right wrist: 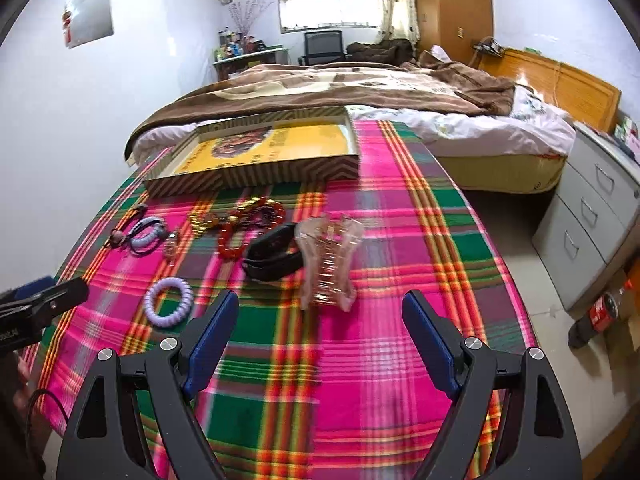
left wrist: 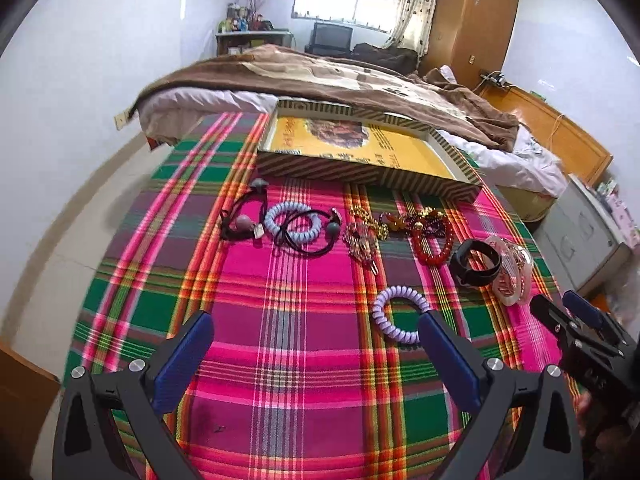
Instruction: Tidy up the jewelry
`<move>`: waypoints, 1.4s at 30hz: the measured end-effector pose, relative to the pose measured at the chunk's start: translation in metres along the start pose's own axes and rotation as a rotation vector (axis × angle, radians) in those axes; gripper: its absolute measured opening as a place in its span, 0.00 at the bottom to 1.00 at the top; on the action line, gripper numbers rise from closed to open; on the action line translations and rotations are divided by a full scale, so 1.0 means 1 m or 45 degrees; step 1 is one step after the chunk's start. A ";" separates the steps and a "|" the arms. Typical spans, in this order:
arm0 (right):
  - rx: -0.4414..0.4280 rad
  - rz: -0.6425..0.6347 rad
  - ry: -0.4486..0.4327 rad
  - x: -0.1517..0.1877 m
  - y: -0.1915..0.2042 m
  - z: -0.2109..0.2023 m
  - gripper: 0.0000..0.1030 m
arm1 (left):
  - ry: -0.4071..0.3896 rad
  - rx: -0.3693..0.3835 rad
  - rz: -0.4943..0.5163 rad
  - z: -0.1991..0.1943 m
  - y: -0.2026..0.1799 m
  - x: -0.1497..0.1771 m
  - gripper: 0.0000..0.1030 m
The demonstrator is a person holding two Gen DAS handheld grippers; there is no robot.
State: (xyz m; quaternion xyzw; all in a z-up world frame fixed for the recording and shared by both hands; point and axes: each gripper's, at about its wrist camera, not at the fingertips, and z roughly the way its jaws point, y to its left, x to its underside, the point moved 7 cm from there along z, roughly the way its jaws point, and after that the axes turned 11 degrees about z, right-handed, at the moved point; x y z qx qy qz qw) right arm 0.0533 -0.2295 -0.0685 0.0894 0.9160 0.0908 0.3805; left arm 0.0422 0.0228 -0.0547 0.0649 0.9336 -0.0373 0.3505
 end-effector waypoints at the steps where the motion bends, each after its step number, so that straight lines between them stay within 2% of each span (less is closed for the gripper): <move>1: -0.004 0.016 0.003 0.000 -0.004 0.001 0.82 | 0.007 0.001 -0.003 0.002 0.003 0.002 1.00; 5: 0.033 0.074 0.016 -0.004 -0.023 0.008 0.82 | 0.033 -0.006 -0.018 0.008 0.018 0.009 1.00; 8: 0.003 0.115 0.049 -0.008 -0.028 0.016 0.82 | 0.045 -0.010 -0.054 0.011 0.030 0.013 1.00; 18: -0.051 0.003 0.070 -0.017 -0.002 0.036 0.79 | 0.083 0.078 -0.139 0.021 0.043 0.018 1.00; 24: -0.064 0.020 0.092 -0.020 -0.004 0.049 0.66 | 0.099 0.100 -0.146 0.024 0.042 0.020 1.00; 33: -0.087 0.036 0.101 -0.020 -0.007 0.052 0.29 | 0.116 0.118 -0.163 0.029 0.041 0.022 1.00; 42: -0.077 0.069 0.055 -0.025 -0.020 0.043 0.27 | 0.123 0.123 -0.175 0.032 0.041 0.022 1.00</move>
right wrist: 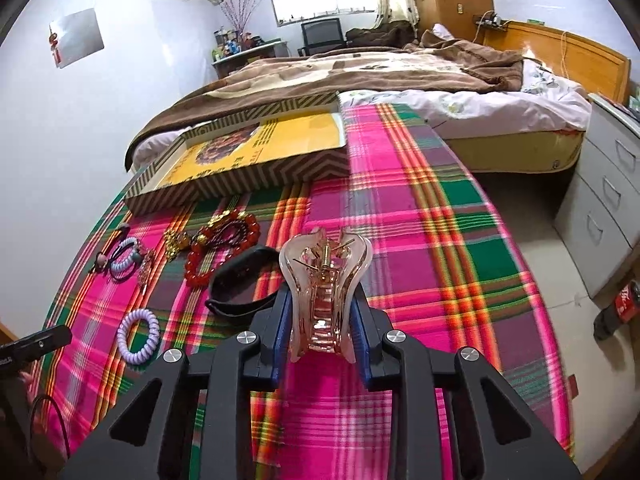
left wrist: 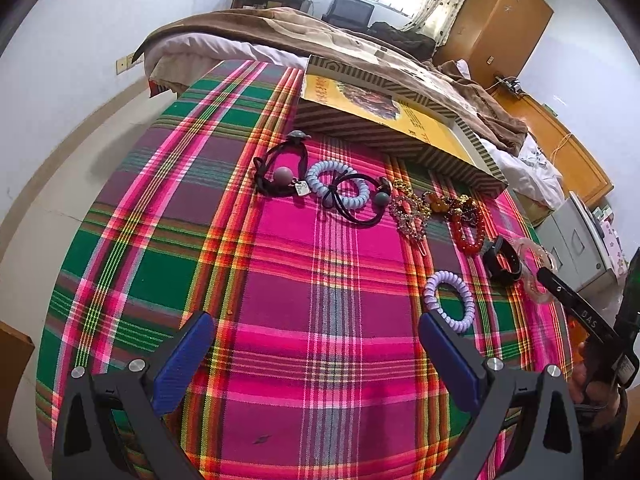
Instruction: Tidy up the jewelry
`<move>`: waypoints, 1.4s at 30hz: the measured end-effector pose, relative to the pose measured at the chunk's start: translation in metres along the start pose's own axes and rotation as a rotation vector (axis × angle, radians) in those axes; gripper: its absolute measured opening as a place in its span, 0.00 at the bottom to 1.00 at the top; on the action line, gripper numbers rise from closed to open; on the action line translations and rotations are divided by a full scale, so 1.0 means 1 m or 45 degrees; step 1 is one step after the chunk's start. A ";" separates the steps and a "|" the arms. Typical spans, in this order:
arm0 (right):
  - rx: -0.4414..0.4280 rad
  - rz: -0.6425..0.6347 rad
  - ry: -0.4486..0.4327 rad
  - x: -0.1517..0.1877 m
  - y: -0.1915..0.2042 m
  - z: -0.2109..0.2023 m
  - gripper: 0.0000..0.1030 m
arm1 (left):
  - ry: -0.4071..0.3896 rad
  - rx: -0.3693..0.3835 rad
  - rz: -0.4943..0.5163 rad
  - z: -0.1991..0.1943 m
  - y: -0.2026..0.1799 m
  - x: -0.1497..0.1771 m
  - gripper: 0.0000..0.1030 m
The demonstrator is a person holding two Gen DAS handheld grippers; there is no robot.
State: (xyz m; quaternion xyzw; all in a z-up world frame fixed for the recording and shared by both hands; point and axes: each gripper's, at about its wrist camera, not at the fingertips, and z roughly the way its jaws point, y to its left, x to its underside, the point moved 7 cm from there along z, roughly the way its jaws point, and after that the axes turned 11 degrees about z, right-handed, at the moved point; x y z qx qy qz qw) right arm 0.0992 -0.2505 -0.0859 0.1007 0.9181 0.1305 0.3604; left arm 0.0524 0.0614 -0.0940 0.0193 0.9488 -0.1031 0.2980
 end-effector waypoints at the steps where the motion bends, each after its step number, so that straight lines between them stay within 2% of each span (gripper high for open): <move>1: 0.008 -0.001 -0.012 -0.001 -0.002 -0.003 0.27 | 0.001 0.004 0.000 0.000 0.000 0.000 1.00; 7: 0.005 0.015 -0.053 -0.006 -0.013 -0.018 0.26 | 0.016 0.032 0.057 0.004 -0.012 -0.005 1.00; 11: -0.035 0.003 -0.080 -0.006 -0.014 -0.030 0.26 | 0.015 0.064 0.157 0.011 -0.031 -0.016 1.00; 14: -0.020 -0.026 -0.072 -0.002 -0.016 -0.031 0.26 | 0.025 0.122 0.202 0.019 -0.047 -0.023 1.00; 17: -0.024 -0.004 -0.068 -0.001 -0.022 -0.034 0.26 | 0.029 0.115 0.272 0.028 -0.062 -0.029 0.97; 19: -0.017 0.001 -0.073 -0.001 -0.025 -0.036 0.26 | 0.053 0.112 0.301 0.036 -0.069 -0.029 0.92; 20: -0.017 0.007 -0.077 -0.001 -0.028 -0.037 0.26 | 0.066 0.107 0.311 0.040 -0.072 -0.029 0.87; 25: -0.027 0.005 -0.087 -0.003 -0.029 -0.041 0.26 | 0.082 0.059 0.362 0.051 -0.080 -0.028 0.86; 30: -0.048 0.001 -0.083 -0.002 -0.027 -0.040 0.26 | 0.095 -0.051 0.414 0.055 -0.080 -0.030 0.76; 38: -0.068 -0.005 -0.071 0.000 -0.025 -0.038 0.26 | 0.088 -0.108 0.454 0.055 -0.081 -0.027 0.74; 40: -0.072 -0.007 -0.069 0.000 -0.025 -0.038 0.26 | 0.083 -0.115 0.454 0.054 -0.081 -0.027 0.71; 42: -0.075 -0.009 -0.067 0.000 -0.023 -0.038 0.26 | 0.069 -0.123 0.449 0.053 -0.080 -0.029 0.57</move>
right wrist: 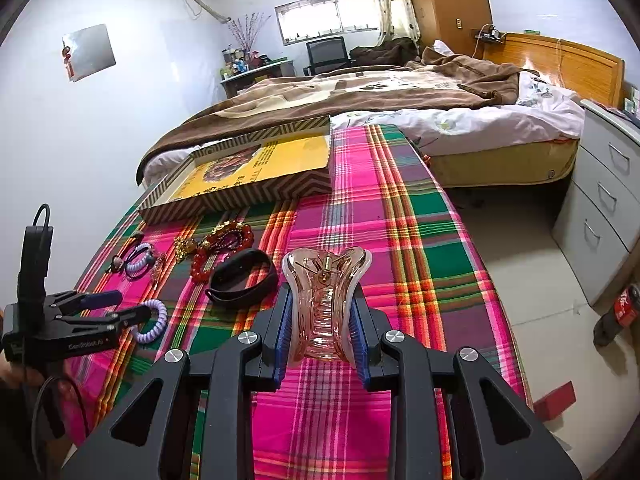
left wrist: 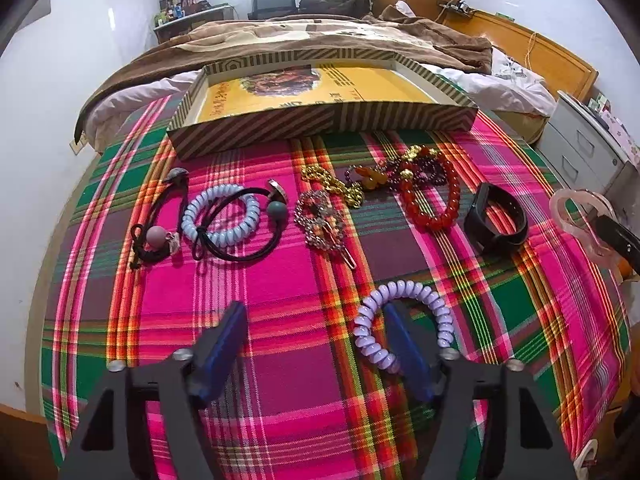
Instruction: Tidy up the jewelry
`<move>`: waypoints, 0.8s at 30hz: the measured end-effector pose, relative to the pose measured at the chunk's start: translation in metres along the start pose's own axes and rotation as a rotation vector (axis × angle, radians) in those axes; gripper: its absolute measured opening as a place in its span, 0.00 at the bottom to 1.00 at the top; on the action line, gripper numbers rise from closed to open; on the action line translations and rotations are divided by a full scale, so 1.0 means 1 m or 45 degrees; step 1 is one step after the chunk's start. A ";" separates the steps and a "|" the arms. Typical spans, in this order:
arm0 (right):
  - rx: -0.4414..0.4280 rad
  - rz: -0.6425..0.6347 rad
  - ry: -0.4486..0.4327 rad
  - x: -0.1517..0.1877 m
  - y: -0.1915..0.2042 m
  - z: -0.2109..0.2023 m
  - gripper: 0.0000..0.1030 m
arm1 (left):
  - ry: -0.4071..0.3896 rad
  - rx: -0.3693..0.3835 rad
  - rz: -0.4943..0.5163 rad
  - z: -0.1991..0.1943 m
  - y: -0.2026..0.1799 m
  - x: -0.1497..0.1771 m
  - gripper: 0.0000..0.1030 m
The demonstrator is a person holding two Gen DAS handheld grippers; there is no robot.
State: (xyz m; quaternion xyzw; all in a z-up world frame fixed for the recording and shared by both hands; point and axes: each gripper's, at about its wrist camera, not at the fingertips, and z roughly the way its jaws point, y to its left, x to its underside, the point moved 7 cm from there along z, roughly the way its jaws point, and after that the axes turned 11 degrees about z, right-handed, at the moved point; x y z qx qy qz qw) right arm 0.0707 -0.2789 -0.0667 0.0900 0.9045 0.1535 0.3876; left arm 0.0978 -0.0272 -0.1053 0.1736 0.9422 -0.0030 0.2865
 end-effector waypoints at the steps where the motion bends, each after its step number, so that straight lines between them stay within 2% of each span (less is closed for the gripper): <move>1: -0.001 -0.002 0.001 0.000 0.001 0.000 0.26 | -0.005 -0.004 0.000 -0.001 0.001 -0.001 0.52; 3: -0.004 -0.003 0.002 0.000 0.002 0.000 0.26 | -0.012 -0.015 -0.005 -0.002 0.003 -0.001 0.35; 11: -0.007 -0.009 -0.001 0.001 0.006 -0.002 0.26 | -0.022 0.001 -0.042 -0.005 0.014 0.002 0.11; 24: -0.006 -0.033 -0.027 -0.006 0.019 -0.008 0.26 | -0.108 0.059 -0.088 -0.028 0.022 -0.006 0.09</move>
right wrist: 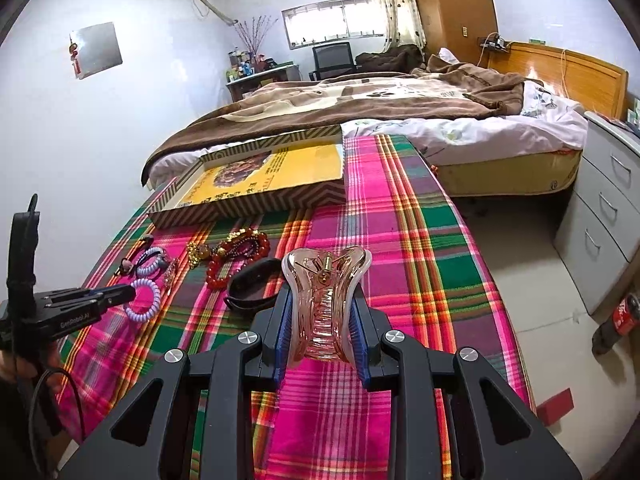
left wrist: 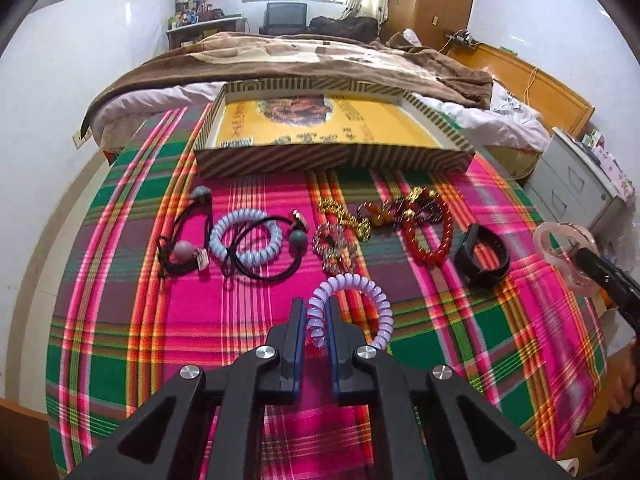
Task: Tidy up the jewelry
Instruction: 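Carry the clip over the tray with the right tool while the left tool grasps the lavender coil bracelet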
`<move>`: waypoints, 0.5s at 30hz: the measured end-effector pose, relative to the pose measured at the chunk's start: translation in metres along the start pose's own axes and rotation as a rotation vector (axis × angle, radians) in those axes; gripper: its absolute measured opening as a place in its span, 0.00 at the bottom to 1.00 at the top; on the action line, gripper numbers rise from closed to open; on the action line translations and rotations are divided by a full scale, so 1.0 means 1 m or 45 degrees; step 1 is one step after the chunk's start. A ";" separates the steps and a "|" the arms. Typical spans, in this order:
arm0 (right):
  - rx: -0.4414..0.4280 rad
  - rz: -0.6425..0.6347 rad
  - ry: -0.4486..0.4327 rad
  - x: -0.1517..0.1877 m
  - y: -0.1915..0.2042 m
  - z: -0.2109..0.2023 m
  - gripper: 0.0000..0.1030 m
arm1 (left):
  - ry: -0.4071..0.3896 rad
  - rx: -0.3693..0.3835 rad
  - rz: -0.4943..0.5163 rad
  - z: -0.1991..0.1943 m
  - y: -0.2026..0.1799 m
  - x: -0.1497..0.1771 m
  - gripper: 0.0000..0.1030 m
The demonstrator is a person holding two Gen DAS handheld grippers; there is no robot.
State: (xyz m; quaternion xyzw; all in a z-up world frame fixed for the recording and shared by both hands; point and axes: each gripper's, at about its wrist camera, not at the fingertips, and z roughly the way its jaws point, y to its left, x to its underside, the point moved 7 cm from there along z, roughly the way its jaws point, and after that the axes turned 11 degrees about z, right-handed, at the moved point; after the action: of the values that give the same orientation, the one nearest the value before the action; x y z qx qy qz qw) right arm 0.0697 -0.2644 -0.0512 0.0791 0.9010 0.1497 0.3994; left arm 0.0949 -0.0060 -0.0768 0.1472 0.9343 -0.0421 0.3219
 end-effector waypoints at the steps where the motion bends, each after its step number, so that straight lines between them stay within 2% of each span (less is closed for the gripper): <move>1: -0.003 -0.004 -0.004 -0.001 0.002 0.000 0.26 | -0.007 -0.002 -0.001 -0.002 0.001 -0.002 0.09; 7: -0.015 -0.030 -0.032 -0.013 0.013 -0.001 0.26 | -0.049 0.001 -0.018 -0.012 0.010 -0.015 0.09; 15: -0.028 -0.056 -0.067 -0.047 0.028 0.010 0.26 | -0.117 -0.005 -0.020 -0.020 0.027 -0.051 0.09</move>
State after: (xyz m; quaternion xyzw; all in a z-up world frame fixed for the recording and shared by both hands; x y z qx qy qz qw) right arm 0.1091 -0.2479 -0.0160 0.0587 0.8900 0.1486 0.4271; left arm 0.1294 0.0110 -0.0296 0.1372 0.9197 -0.0496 0.3644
